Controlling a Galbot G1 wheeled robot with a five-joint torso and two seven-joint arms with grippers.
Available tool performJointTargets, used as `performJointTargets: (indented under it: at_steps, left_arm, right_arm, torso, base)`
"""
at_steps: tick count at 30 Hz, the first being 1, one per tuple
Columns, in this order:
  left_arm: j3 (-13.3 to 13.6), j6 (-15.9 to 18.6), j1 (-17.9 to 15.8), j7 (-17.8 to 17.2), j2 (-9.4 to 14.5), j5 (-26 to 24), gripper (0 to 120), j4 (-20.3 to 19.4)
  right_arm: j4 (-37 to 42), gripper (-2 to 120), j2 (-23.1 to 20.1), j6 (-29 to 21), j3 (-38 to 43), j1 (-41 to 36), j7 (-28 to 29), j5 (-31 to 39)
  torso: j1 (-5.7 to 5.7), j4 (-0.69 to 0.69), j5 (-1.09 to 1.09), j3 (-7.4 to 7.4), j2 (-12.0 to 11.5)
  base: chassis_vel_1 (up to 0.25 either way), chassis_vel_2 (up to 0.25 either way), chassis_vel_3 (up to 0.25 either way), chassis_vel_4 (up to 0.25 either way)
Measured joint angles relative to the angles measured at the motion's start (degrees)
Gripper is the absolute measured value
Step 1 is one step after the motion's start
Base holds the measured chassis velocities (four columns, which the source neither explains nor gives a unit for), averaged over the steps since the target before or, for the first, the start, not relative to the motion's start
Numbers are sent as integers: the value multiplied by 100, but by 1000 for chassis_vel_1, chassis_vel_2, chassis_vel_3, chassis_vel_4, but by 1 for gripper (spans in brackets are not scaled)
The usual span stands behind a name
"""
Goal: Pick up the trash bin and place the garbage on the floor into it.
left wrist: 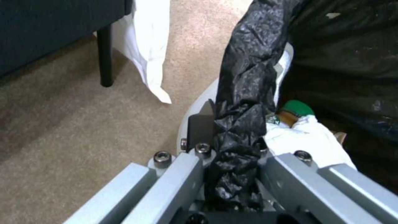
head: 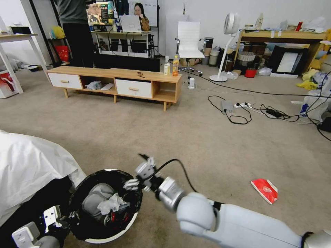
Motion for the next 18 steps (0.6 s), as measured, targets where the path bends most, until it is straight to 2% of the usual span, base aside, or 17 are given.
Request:
performJointTargets:
  at_steps: [3, 6, 8, 14, 15, 16, 17, 18]
  left_arm:
    - [-49, 0, 68, 0, 7, -5, 1, -50]
    - [-81, 0, 105, 1, -8, -4, 1, -87]
    - [-162, 0, 193, 2, -41, 17, 1, -195]
    - [-252, 0, 306, 7, -81, 38, 1, -316]
    - [-263, 0, 321, 8, -90, 49, 1, -352]
    - [-263, 0, 321, 8, -90, 49, 1, -352]
    - [-265, 0, 326, 9, -97, 75, 1, -372]
    - [-264, 0, 338, 13, -103, 95, 1, -388]
  right_arm:
    - [187, 100, -136, 102, 591, -232, 236, 313]
    - [240, 100, -158, 153, 763, -286, 286, 411]
    - [389, 100, -212, 237, 1371, -484, 371, 573]
    - [569, 100, -224, 365, 2272, -816, 489, 760]
    - [667, 100, -226, 437, 2756, -1064, 503, 836]
    - [667, 100, -226, 437, 2756, -1064, 503, 836]
    - [742, 100, -219, 495, 3209, -1335, 517, 878]
    - [794, 100, -212, 559, 3578, -1641, 531, 887]
  torso:
    - [0, 0, -1, 0, 0]
    - [0, 1, 0, 0, 0]
    - [0, 2, 0, 0, 0]
    - [0, 2, 0, 0, 0]
    - [0, 5, -1, 0, 0]
    - [0, 5, -1, 0, 0]
    - [0, -1, -1, 0, 0]
    - [0, -1, -1, -1, 1]
  base:
    - [0, 0, 0, 0]
    - [0, 0, 0, 0]
    - [0, 0, 0, 0]
    - [0, 0, 0, 0]
    - [0, 0, 0, 0]
    - [0, 0, 0, 0]
    - [0, 0, 0, 0]
    - [0, 0, 0, 0]
